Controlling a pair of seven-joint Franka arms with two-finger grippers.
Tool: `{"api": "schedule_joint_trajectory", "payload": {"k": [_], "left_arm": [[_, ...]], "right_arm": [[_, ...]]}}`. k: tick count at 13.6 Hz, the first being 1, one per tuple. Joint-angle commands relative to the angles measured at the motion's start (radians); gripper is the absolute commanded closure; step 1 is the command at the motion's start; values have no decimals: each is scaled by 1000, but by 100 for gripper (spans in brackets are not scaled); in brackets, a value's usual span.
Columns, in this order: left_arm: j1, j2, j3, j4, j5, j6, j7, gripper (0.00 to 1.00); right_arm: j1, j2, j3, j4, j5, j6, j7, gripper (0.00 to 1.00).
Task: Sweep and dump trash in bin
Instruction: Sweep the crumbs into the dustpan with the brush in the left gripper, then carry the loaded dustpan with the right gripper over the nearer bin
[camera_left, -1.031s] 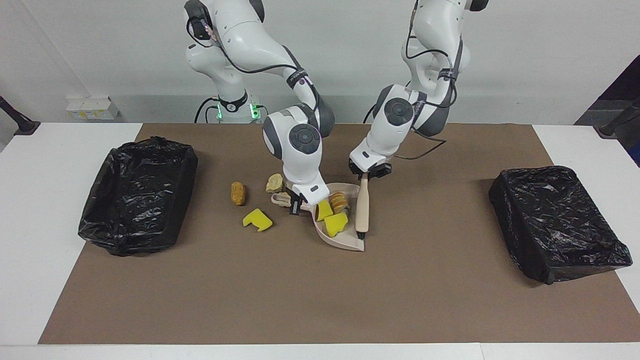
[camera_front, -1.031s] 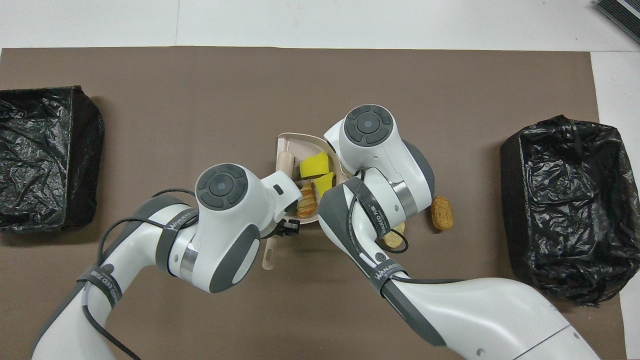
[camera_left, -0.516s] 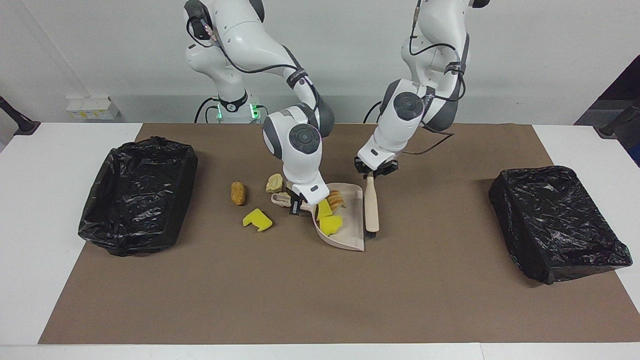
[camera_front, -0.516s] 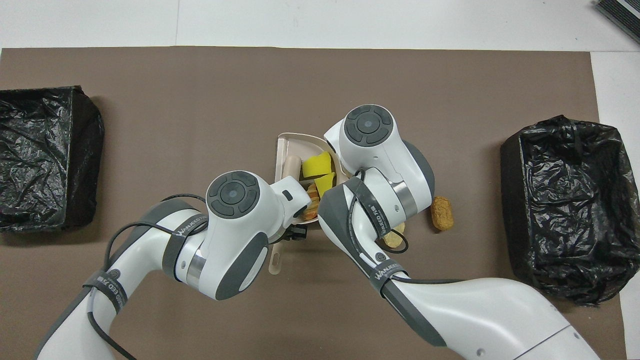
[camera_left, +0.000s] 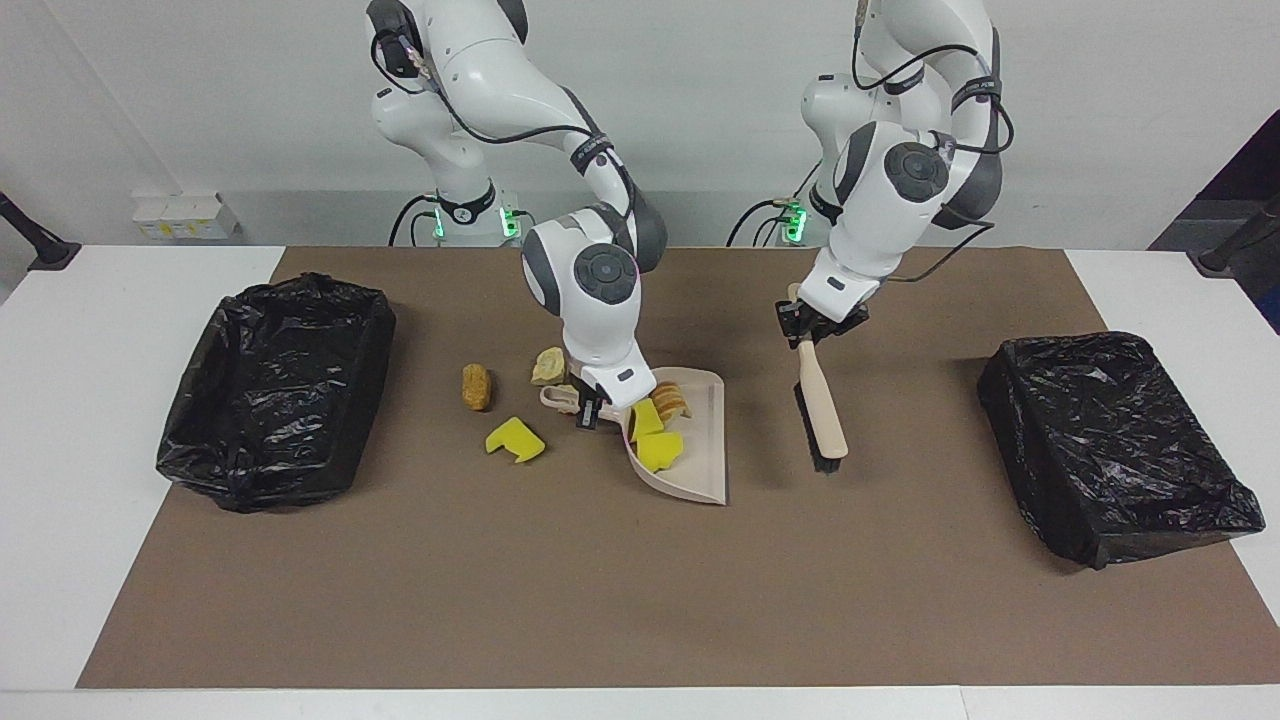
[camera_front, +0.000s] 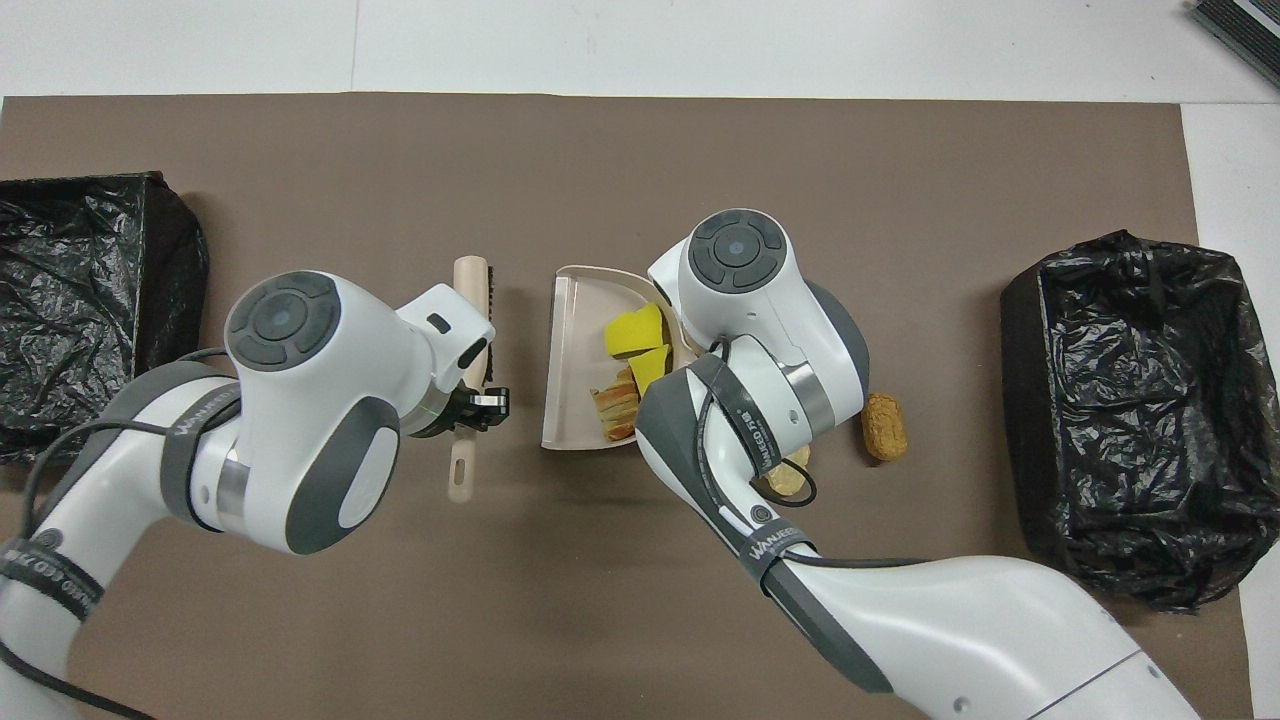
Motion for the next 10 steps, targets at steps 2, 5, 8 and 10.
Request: {"api": "schedule_joint_trajectory", "payload": {"k": [2,5,8,10], "left_arm": [[8,-18,-9,-15,18,-14,-16,100],[10,-21,-9,-16,18,-13,-22,100],[7,-26,-11,-27,18,-13,-23,100],[-9,-49,-14,-70,18,-7,-45,100]], "right_arm": [[-45,-81,8,-24,43,-36,22,100],[-114,-166,8,-19,62,-104,2,100],[-233,-233,8,-4,62,-184,-102,100],[-348,-256,5,21,62,-239,-226,100]]}}
